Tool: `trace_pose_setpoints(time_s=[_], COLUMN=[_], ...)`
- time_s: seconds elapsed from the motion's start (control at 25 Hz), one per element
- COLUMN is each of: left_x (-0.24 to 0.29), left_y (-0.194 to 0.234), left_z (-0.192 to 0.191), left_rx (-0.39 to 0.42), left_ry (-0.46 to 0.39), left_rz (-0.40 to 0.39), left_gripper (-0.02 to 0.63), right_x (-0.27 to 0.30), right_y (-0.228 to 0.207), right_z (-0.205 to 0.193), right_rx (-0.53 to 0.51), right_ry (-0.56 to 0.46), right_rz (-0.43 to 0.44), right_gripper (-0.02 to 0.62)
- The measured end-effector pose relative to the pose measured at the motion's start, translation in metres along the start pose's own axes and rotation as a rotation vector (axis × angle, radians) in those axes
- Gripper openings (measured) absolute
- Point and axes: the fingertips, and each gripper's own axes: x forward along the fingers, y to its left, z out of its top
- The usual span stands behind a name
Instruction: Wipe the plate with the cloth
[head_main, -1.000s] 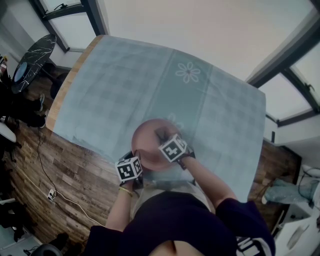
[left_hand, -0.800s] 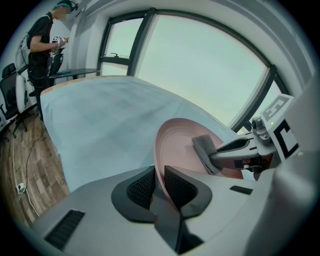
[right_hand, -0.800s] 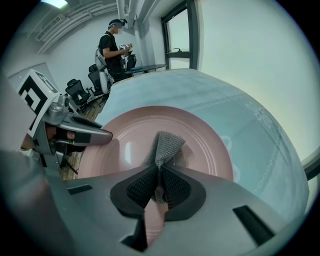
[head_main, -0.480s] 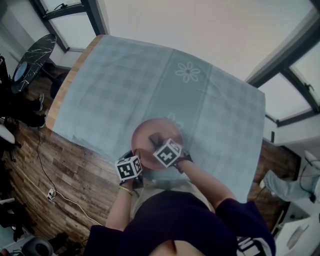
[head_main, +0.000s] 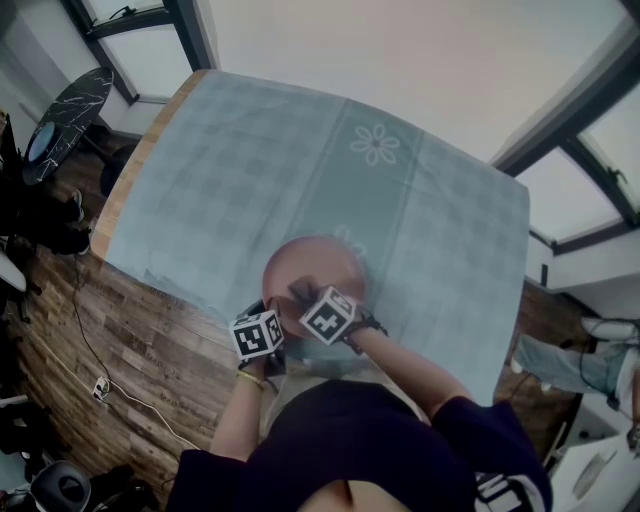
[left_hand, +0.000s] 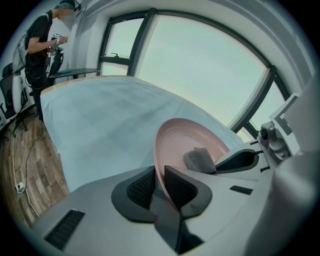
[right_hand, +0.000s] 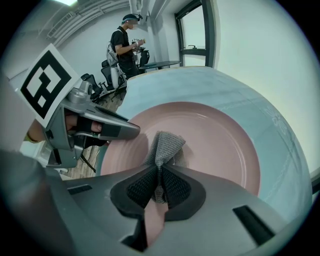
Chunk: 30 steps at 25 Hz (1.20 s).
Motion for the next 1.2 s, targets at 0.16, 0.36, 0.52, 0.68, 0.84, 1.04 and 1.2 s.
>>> trace_pose_setpoints(time_s=[0.16,0.36,0.52,0.68,0.84,1.04,1.2], left_x=[0.000,0.000,0.000,-0.001,0.000,-0.002,-0.002], left_y=[-0.001,0.000,0.000,0.000,0.000,-0.001,-0.002], left_z=[0.000,0.000,0.000,0.000,0.000,-0.001,-0.001], left_rx=[-0.002,-0.003,-0.003,-0.005,-0.006,-0.009,-0.009], left_ry=[-0.001,-0.002,-0.003,-0.004,-0.006,-0.008,-0.009], left_rz=[0.002,0.008,0.012,0.014,0.014,0.015,0.014], left_gripper=[0.069,0.069,0.069,0.069,0.069,0.069,0.069], right_x=[0.002,0.002,0.003,0.003,0.003,-0.009,-0.021], right_y=[0.013,0.023,0.031,0.040,0.043,0.039,0.020], right_z=[0.000,0.000,0.000,0.000,-0.002,0.003,0.005], right_rx=[-0.016,-0.038,-0.050,-0.054,-0.042,-0.026,0.048], right_ry=[0.002,-0.002,0.000,-0.004,-0.008,-0.048,-0.102], right_rz=[0.033,0.050,0.067,0.094,0.119,0.131,0.109], right_gripper=[0.032,0.032,0.032,0.032,0.032,0.032,0.032])
